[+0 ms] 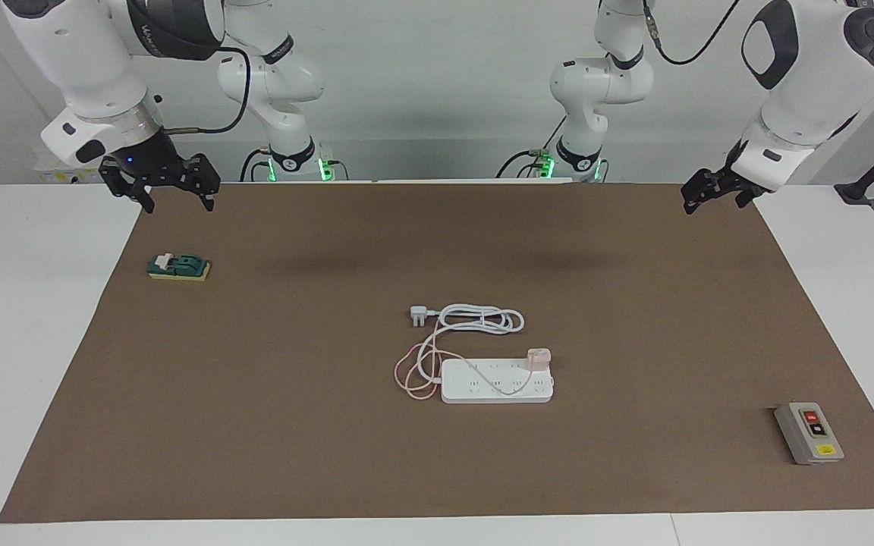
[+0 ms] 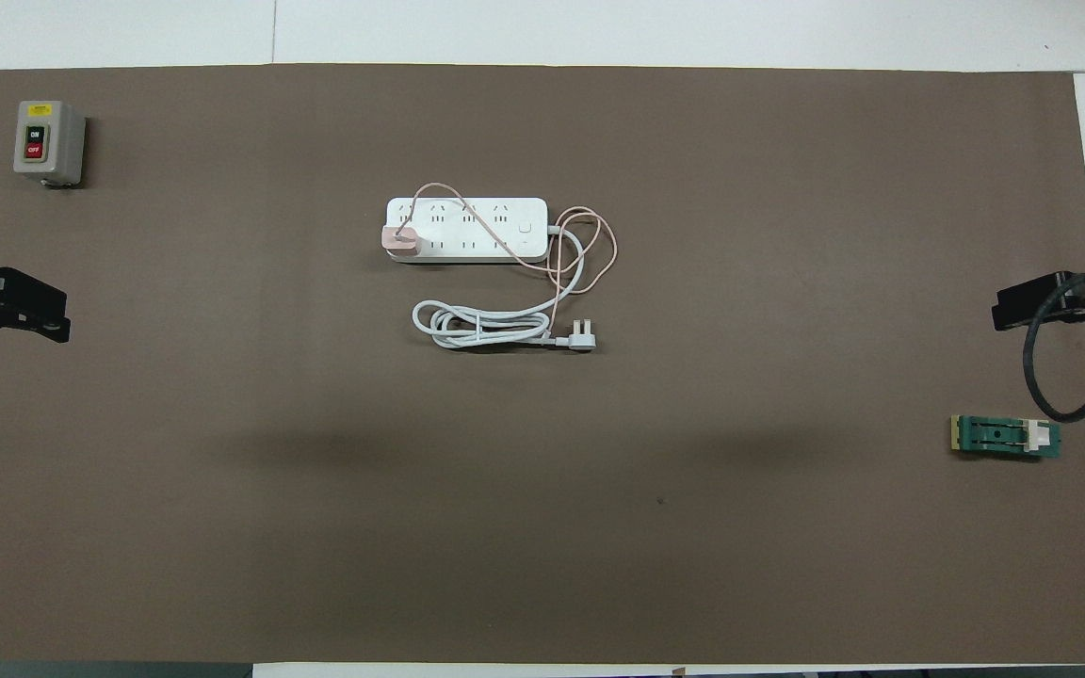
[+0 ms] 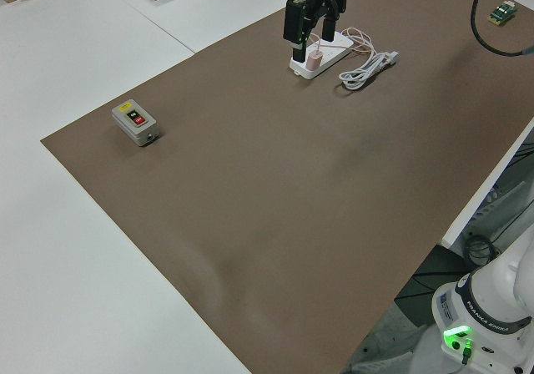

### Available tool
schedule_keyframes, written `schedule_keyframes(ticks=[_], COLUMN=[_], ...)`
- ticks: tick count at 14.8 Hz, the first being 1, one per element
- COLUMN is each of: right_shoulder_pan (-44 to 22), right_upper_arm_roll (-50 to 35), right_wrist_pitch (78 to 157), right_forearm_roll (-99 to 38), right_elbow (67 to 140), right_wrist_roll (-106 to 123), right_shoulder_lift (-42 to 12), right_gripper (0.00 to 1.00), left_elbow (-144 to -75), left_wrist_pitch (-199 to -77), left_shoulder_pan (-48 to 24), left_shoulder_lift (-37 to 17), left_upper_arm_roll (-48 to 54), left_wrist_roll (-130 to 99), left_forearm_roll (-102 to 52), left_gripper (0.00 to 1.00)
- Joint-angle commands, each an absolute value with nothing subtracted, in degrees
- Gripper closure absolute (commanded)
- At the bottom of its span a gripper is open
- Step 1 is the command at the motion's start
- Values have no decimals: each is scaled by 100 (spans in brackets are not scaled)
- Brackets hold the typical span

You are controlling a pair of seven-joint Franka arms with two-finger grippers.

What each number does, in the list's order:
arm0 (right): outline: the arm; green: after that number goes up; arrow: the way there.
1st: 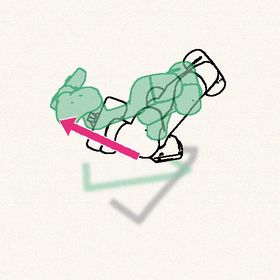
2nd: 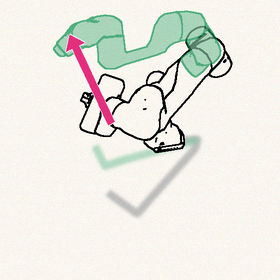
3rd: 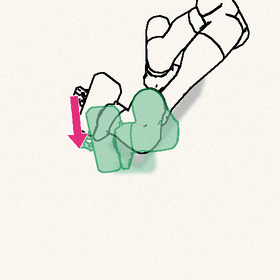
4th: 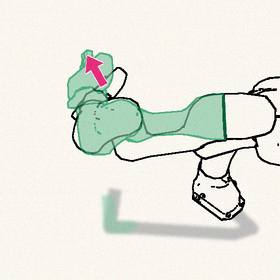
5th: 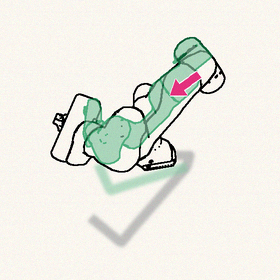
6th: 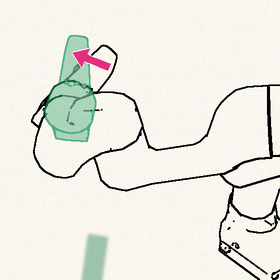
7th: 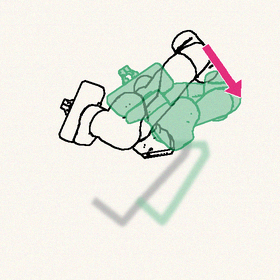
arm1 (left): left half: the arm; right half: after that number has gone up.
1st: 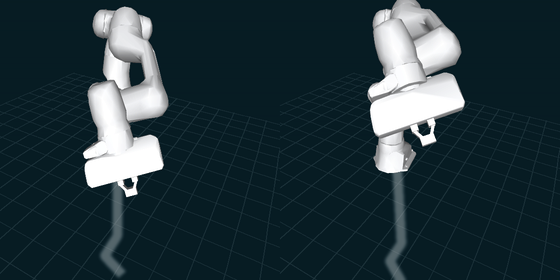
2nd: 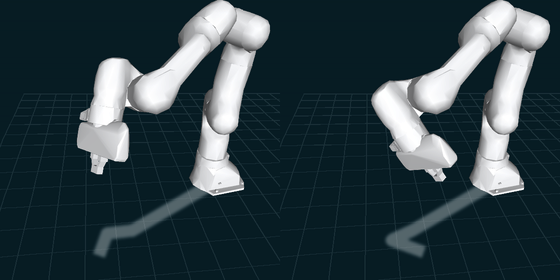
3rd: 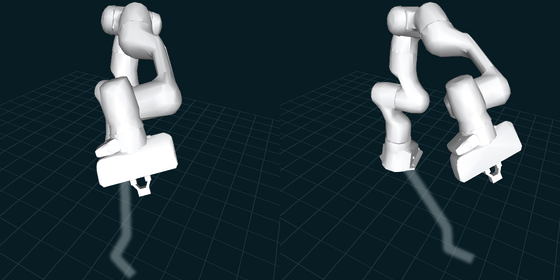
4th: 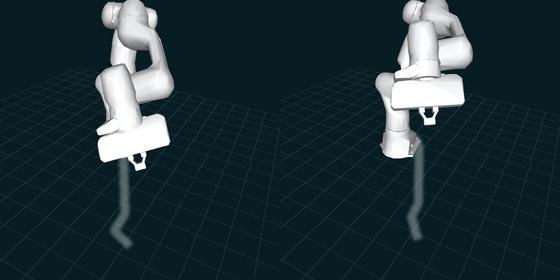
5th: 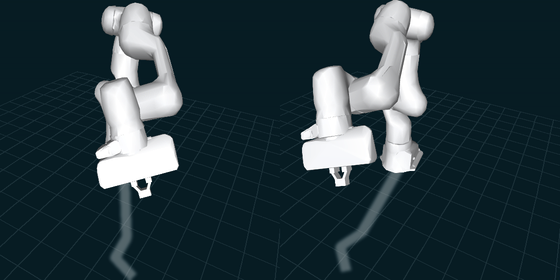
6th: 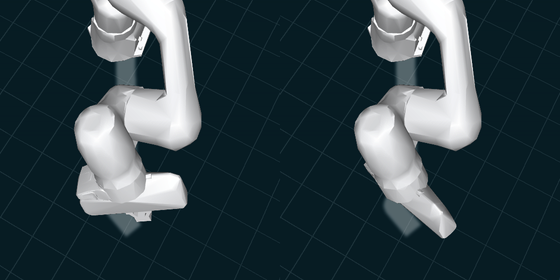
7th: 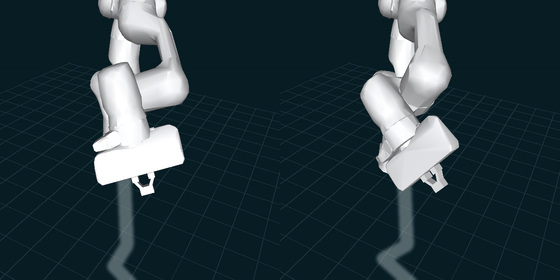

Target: Plug charger into power strip

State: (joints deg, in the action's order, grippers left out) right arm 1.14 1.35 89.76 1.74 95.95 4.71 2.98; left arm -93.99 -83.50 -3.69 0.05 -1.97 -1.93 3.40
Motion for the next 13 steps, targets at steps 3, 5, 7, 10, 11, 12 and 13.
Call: schedule_keyframes(ticks=[3,5,7,10,11,12,13], right_shoulder_pan=[176,176,176,176,176,176,176], right_upper_arm_roll=[97,88,88,88,88,88,88], right_wrist_pitch=[8912,8912,8912,8912,8912,8921,8921], right_forearm_roll=[88,88,88,88,88,88,88], right_elbow=[9615,9624,9615,9615,9615,9615,9615], right_wrist_roll=[615,615,615,615,615,615,615], right_shoulder_lift=[360,360,360,360,360,360,360], right_gripper=[0,0,0,0,0,0,0], left_elbow=[-9827,-9738,-9730,-9721,-9721,-9721,-9729], left_wrist_pitch=[-8639,-8631,-8622,-8613,-8622,-8639,-8666], left_shoulder_pan=[-316,-299,-220,-176,-167,-132,7], left_shoulder_lift=[264,246,220,167,167,167,167], left_upper_arm_roll=[-167,-167,-97,-9,17,96,184], left_wrist_roll=[44,53,53,53,53,53,53], left_forearm_roll=[281,281,281,281,281,281,273], left_gripper=[0,0,0,0,0,0,0])
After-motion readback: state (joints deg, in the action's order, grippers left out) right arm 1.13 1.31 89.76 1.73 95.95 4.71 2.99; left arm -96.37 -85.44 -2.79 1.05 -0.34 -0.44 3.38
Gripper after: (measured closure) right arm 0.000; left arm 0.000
